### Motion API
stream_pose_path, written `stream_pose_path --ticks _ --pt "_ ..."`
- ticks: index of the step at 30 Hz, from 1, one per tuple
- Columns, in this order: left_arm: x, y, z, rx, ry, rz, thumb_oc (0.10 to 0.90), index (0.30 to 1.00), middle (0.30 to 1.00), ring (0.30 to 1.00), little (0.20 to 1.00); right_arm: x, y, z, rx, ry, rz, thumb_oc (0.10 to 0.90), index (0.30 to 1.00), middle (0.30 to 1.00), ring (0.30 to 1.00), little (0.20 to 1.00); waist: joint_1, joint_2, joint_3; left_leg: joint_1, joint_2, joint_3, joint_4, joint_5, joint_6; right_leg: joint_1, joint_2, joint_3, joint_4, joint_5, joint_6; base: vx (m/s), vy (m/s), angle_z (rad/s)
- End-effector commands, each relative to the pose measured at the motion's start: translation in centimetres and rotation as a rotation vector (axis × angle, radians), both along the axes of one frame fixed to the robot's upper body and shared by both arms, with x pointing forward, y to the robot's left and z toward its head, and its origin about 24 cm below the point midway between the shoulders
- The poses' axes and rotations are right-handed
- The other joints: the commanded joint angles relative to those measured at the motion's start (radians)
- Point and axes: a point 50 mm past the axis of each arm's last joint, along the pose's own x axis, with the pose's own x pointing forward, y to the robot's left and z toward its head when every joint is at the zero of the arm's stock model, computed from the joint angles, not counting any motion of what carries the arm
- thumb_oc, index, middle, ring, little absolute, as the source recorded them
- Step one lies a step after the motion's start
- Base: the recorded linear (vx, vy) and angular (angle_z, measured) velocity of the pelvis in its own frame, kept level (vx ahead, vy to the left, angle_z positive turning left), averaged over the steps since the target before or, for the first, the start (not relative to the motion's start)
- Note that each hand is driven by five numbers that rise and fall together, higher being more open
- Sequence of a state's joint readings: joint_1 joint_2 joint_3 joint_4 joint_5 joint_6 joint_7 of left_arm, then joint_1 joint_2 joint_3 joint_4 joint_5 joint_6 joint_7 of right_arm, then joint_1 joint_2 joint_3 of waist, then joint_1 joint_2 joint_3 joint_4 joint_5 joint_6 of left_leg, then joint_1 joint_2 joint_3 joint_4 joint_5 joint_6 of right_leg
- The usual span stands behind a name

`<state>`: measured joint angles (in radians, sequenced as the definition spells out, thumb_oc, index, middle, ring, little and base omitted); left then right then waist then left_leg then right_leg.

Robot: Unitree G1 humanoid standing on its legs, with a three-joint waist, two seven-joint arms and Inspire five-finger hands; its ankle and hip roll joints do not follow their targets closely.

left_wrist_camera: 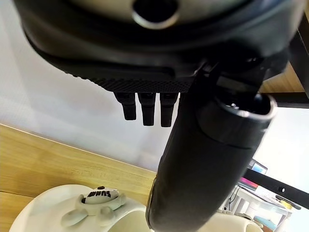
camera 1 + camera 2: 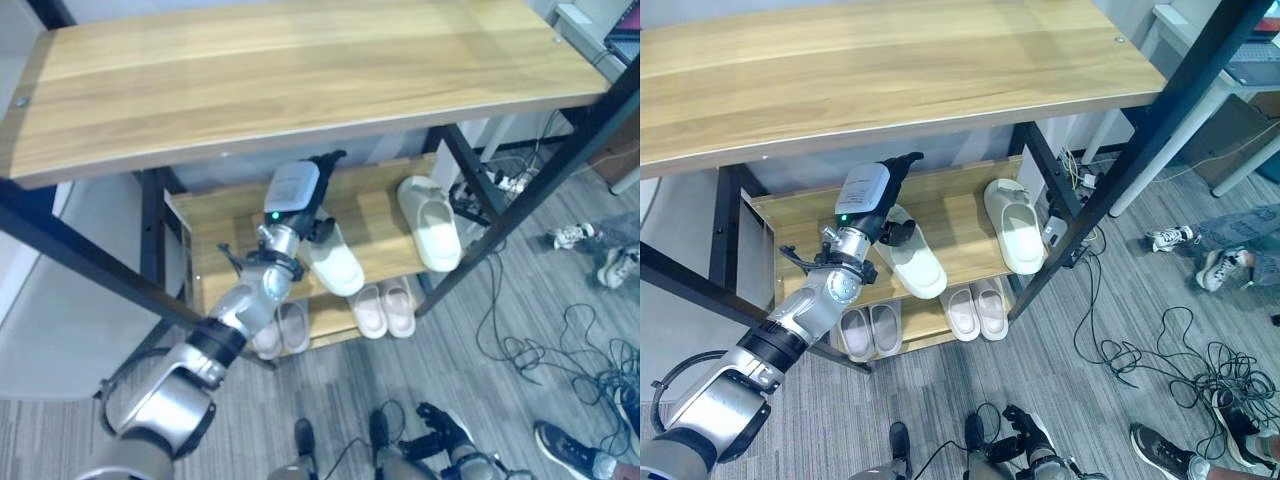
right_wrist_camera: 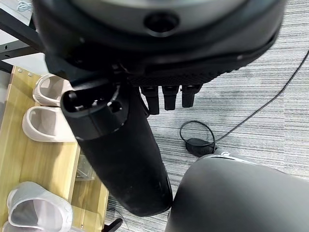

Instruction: Arrange the slippers neatly on the shoe rack.

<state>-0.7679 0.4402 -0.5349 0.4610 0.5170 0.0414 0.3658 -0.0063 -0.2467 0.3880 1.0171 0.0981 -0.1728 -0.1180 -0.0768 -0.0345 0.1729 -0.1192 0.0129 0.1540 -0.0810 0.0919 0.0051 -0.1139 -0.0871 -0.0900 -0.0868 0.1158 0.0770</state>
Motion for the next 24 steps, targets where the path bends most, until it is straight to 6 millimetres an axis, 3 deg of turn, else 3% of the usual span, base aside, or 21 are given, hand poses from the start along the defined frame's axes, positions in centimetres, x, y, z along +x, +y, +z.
stream_pose_path --ticks 1,15,24 --pt "0.6 -2.9 6.4 -0.112 -0.229 -0.085 0.8 0.9 0.9 0.9 0.9 -0.7 0.0 0.0 -0.004 -0.01 0.017 0.8 0.9 0.9 0.9 0.9 0.018 0.047 -0.037 0.007 -0.015 -0.079 -0.006 -0.088 -0.022 0.0 -0.017 -0.076 0.049 -0.094 0.063 0.0 0.0 0.0" --pt "1.2 -2.8 4.1 -0.058 -0.147 -0.042 0.8 0.9 0.9 0.9 0.9 -0.2 0.1 0.2 -0.008 -0.026 0.021 0.8 0.9 0.9 0.9 0.9 0.019 0.039 -0.019 -0.005 -0.01 -0.076 -0.006 -0.085 -0.022 -0.012 -0.013 -0.075 0.048 -0.091 0.061 0.0 0.0 0.0" --pt "1.7 -2.0 4.3 0.008 -0.16 0.022 0.8 0.9 0.9 0.9 0.9 0.1 0.1 0.3 -0.011 -0.039 0.036 0.8 0.9 0.9 0.9 0.9 0.021 0.03 -0.004 -0.014 -0.006 -0.075 -0.006 -0.081 -0.021 -0.027 -0.008 -0.071 0.051 -0.089 0.061 0.0 0.0 0.0"
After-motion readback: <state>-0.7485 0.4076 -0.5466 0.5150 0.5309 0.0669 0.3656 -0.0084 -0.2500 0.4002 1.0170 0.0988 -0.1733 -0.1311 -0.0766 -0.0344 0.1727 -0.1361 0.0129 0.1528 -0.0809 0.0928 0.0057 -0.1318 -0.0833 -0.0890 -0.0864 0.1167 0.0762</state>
